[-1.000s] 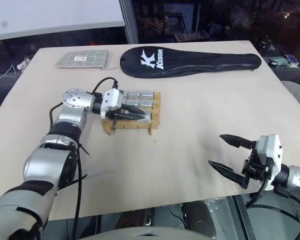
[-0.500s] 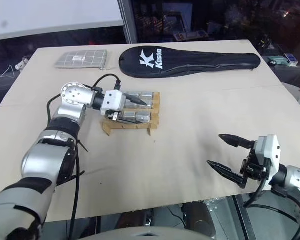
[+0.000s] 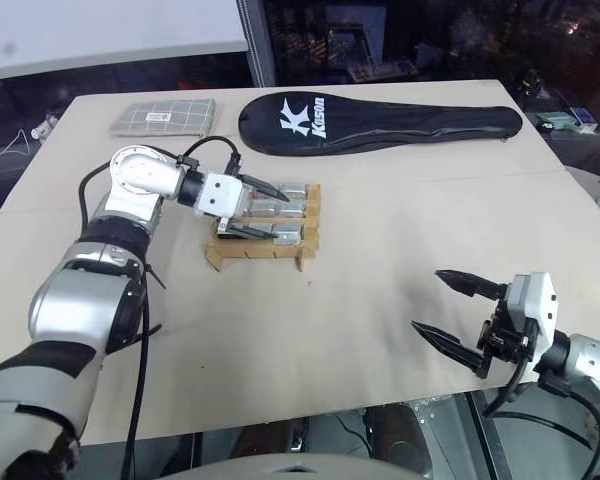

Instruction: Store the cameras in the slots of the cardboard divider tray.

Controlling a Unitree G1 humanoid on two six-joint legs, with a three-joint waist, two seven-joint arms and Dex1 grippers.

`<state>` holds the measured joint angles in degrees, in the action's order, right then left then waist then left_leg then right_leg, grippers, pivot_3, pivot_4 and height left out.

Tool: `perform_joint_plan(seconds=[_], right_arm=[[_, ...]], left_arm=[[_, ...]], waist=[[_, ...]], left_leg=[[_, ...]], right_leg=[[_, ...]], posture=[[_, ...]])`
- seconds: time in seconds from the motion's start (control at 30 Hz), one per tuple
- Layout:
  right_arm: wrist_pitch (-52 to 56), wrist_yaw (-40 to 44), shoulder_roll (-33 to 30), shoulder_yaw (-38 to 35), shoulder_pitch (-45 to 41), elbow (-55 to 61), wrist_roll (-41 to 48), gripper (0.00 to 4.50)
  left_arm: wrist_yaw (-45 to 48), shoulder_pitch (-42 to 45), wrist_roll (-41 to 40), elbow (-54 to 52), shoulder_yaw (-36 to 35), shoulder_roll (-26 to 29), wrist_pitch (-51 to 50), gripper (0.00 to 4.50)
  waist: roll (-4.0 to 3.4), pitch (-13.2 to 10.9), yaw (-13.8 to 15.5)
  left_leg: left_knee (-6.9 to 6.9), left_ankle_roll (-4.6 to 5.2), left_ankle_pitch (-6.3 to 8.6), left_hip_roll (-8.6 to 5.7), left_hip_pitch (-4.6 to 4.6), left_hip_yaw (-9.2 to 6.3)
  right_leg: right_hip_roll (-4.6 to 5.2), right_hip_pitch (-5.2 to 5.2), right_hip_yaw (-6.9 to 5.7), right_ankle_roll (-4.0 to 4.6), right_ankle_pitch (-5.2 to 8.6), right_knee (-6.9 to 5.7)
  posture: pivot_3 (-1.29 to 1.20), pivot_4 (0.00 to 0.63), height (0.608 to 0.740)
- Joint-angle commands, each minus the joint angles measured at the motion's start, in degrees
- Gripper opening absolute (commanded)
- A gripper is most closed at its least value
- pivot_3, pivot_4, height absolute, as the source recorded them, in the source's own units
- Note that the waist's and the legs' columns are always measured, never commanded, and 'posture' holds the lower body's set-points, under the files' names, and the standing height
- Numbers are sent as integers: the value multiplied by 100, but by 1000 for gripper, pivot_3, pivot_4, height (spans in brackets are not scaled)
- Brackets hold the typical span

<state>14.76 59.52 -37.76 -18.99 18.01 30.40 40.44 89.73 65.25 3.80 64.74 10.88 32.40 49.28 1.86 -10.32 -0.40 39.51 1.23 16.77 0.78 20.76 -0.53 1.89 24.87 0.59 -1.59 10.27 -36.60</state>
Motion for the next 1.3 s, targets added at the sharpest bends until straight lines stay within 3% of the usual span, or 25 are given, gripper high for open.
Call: perform_joint_plan(seconds=[0.03,0.5,0.57,0.7,0.87,1.07,1.17,1.3], right_arm=[[-128,-44,38,-54,30,135,6,4500],[-166,-101,88,-12,33,126,-28,4500],[-167,-114,90,-3,28,138,-28,4500],[-124,-227,97,39,-54,239,-12,4500],[-35,-495,149,325,-392,341,-80,4500],[134,-1313,586,1349,-1595,96,-799,4500],[251,-2213,1273,2347,-2553,-388,-1864,4500],[383,-2517,1746,3021,-3235,-857,-2422,4500]], left_arm=[[-16,140,129,93,91,71,280,3402],[-209,359,135,266,61,6,336,3402],[-37,330,-289,241,-239,-74,-296,3402],[271,239,-1400,-135,-934,-31,-2798,3402],[277,-522,-2079,-1373,-889,831,-4818,3402],[-179,-1774,-2299,-2965,-1398,1660,-5969,3402],[-912,-2784,-2697,-4388,-2013,1817,-6785,3402],[-1640,-3723,-3145,-5827,-2557,1783,-7574,3402]], waist=[[0,0,1],[0,0,4],[1,-1,11],[1,-1,-20],[-1,-2,-161],[1,-4,-187],[3,-3,-162],[3,-2,-79]], left_leg=[[0,0,0,0,-1,1],[0,0,0,1,0,-1],[0,0,0,1,1,-1],[0,0,0,1,2,-3],[-14,1,0,14,-2,9],[-18,0,0,32,-4,14],[-17,0,0,37,1,16],[-19,-2,0,38,43,17]], right_leg=[[0,0,0,0,0,0],[0,0,-1,-2,1,0],[0,0,-2,-2,2,0],[0,1,-4,-3,2,0],[-11,11,9,-5,2,-2],[-27,32,30,-3,3,-15],[-29,35,18,-1,4,-15],[-21,74,20,0,2,-19]], posture=[[0,150,740],[0,150,740],[0,150,740],[0,150,740],[0,150,740],[0,150,740],[0,150,740],[0,150,740]])
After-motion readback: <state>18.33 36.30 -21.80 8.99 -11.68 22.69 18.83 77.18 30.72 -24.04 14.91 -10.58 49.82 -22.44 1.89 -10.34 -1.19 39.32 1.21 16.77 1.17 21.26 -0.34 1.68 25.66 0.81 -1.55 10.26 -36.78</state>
